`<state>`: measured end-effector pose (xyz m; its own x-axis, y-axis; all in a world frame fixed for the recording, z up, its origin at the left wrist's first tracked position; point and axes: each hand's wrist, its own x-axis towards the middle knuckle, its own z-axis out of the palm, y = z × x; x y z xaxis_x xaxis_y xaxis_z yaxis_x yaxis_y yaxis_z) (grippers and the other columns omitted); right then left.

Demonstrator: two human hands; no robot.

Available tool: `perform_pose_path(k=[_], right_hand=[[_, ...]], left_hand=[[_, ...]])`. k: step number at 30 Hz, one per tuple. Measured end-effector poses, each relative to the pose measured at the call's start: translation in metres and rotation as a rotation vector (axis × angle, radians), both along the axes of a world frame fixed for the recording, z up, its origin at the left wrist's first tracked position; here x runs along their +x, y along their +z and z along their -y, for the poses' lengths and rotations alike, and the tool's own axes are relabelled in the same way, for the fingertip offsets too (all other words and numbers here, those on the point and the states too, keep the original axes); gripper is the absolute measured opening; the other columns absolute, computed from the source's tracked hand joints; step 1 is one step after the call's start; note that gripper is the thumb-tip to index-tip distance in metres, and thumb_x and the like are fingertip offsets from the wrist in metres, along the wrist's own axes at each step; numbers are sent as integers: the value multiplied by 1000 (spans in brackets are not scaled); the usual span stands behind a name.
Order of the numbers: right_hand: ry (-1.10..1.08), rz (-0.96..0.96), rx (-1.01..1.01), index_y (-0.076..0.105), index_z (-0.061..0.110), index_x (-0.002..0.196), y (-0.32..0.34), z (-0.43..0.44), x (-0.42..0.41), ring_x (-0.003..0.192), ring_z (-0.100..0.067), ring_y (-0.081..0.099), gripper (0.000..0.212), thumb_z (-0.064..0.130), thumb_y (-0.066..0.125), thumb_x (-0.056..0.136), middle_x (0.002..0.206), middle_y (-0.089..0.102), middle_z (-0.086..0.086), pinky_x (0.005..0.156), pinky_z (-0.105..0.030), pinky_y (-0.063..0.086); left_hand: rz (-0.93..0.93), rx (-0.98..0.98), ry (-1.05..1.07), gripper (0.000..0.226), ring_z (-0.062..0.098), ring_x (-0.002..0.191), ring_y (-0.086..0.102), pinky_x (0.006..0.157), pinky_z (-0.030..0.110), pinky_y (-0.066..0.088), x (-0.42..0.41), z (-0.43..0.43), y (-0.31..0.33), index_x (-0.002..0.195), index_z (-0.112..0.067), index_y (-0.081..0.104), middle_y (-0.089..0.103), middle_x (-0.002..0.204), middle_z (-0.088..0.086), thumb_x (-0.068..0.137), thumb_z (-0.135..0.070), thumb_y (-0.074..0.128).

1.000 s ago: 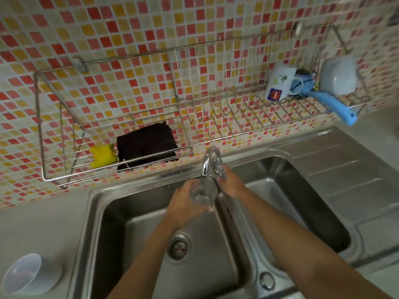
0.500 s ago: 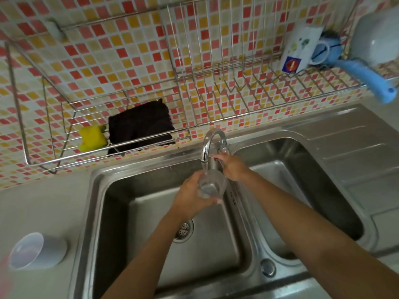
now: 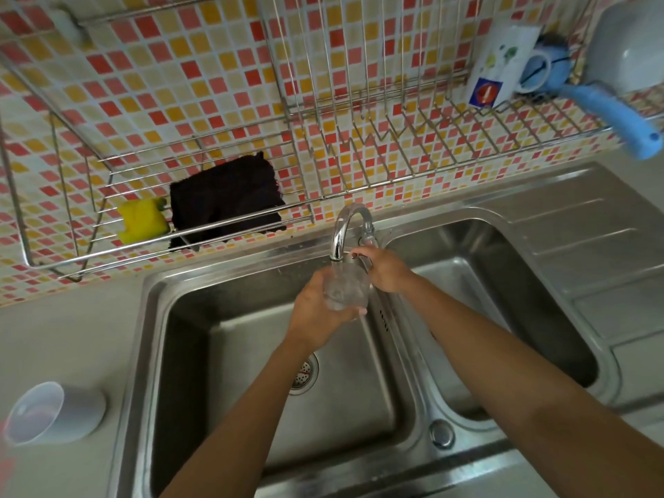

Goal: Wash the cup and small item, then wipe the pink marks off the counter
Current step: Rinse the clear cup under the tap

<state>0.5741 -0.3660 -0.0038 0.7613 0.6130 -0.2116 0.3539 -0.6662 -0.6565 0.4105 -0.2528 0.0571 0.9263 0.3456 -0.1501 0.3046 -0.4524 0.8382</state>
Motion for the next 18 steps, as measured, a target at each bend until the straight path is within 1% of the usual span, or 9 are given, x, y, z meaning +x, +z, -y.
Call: perform_pose_path(k=[2,4,6,8,10,13,15,18], right_hand=[[-12,-16,10,57,24,124,0,1,0,110,-26,58,54,-9,56,82,126,57,-6,93,-31,48],[-30,-35,14,56,24,125,1,2,0,106,-25,58,57,-12,49,82,127,55,-6,85,-31,51],[-32,-24,28,56,25,125,0,2,1,99,-22,59,52,-8,46,86,127,56,-7,75,-28,51],[-28,-1,39,56,25,125,0,2,0,93,-19,58,44,-2,47,91,127,57,-6,70,-25,47],[-34,5,47,57,24,124,-1,2,-1,94,-19,59,38,3,50,93,127,57,-5,72,-25,47],[-38,16,65,58,23,122,-1,3,-2,104,-24,60,33,7,53,93,126,60,-5,88,-33,50],[-46,8,74,58,22,121,-2,3,-3,105,-25,61,33,8,55,92,124,60,-6,91,-37,51],[-56,-6,87,58,24,122,-1,0,-3,106,-23,60,33,9,55,92,124,61,-4,92,-38,50]], left_hand=[[-17,17,-50,68,7,95,59,66,5,42,-2,0,-4,115,-23,49,61,105,-10,60,-29,89],[-45,35,-86,68,8,96,58,64,5,41,-8,0,-8,115,-23,48,59,106,-11,61,-30,89],[-49,25,-46,69,4,93,56,64,3,41,-12,-1,-11,116,-28,48,57,103,-14,61,-30,89],[-22,13,40,70,4,93,57,66,2,40,-13,-5,-11,118,-28,49,59,104,-13,60,-29,89],[-1,19,74,73,7,96,57,68,2,38,-10,-8,-11,121,-26,49,60,109,-10,60,-29,89],[-23,56,-27,76,10,100,56,70,4,37,-9,-5,-10,123,-26,46,58,111,-8,60,-30,89],[-37,64,-77,76,10,99,56,69,3,36,-9,-1,-12,124,-24,46,56,108,-10,61,-30,89],[-16,43,-28,73,10,100,57,70,4,38,-6,-2,-14,121,-27,46,57,108,-10,62,-30,88]])
